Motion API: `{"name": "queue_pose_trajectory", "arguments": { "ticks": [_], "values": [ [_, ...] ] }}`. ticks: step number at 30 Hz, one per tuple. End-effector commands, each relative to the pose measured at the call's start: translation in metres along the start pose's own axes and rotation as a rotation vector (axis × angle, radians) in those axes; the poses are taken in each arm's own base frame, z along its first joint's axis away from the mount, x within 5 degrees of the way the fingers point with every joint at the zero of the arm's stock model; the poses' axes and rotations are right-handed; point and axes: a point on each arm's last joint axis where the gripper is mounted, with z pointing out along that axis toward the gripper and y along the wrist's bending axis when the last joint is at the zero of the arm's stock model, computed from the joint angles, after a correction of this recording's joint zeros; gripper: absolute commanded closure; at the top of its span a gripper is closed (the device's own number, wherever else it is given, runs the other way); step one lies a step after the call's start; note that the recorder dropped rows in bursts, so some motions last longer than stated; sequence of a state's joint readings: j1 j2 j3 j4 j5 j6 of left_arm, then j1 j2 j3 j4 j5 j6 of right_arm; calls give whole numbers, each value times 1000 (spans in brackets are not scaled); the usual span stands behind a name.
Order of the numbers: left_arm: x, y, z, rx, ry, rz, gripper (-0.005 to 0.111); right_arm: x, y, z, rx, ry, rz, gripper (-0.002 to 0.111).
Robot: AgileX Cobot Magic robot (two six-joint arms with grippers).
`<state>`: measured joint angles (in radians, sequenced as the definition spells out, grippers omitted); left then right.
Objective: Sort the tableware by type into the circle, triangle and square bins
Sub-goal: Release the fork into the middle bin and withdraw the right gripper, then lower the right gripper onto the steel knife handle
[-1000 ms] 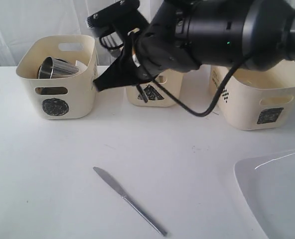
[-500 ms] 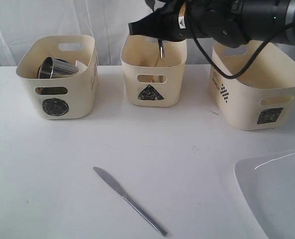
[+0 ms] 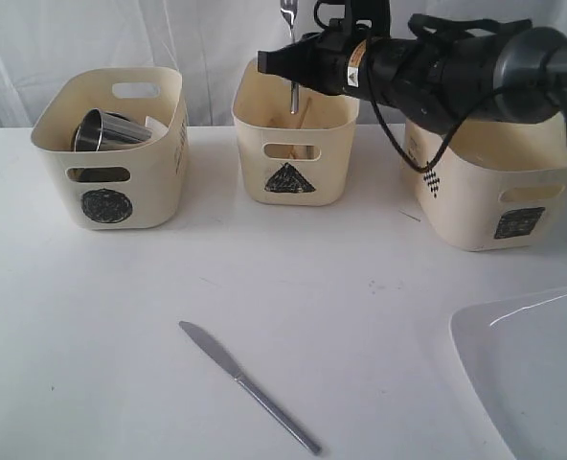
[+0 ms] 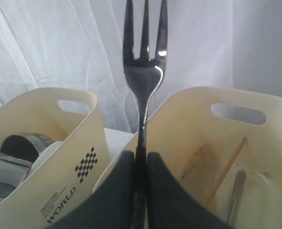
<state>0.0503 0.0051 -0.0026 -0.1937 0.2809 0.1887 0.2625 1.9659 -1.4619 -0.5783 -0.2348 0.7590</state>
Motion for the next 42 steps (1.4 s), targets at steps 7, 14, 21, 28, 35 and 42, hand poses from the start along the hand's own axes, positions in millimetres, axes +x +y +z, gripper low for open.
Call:
{"name": "queue_pose_trajectory", "arguments": {
  "ticks": [7,14,21,28,35,42],
  "values": [
    [0,-1,0,7,-4,-16,107,18,-24,42,-5,-33,-57,108],
    [0,-1,0,7,-4,-16,107,24,-29,57,2,-34,-170,105],
    [0,-1,0,7,-4,-16,107,28,-32,57,33,6,-197,70],
    [0,-1,0,7,-4,-16,107,17,-33,49,90,50,-192,61],
    [0,-1,0,7,-4,-16,107,-32,-32,-17,423,327,-68,69],
    [0,-1,0,7,-4,-16,107,-25,34,-77,-112,858,-125,108]
  ]
}}
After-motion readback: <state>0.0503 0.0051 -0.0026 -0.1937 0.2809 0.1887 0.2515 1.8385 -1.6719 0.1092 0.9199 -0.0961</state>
